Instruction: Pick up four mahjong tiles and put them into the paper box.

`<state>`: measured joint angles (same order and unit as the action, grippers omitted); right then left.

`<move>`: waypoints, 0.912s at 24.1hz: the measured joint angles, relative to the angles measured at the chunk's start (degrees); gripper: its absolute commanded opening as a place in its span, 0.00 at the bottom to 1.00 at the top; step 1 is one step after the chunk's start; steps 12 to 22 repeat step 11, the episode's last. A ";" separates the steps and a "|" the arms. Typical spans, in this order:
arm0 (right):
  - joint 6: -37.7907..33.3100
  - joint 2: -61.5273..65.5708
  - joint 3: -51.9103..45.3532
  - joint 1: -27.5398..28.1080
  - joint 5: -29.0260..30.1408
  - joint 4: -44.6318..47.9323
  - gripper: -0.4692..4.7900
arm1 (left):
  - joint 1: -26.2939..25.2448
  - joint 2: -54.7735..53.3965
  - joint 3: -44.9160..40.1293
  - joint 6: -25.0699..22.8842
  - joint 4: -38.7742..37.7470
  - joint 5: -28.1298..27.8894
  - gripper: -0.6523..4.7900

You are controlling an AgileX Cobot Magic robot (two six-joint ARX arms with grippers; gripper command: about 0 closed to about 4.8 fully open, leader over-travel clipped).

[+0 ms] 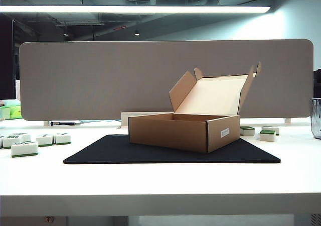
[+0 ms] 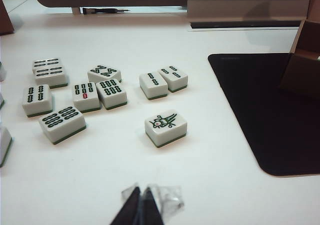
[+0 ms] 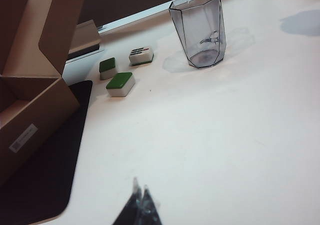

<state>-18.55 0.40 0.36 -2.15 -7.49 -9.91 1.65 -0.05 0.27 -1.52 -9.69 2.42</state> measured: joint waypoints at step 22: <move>0.00 0.00 0.00 0.00 0.00 0.02 0.09 | 0.00 0.00 0.00 0.02 0.00 0.00 0.11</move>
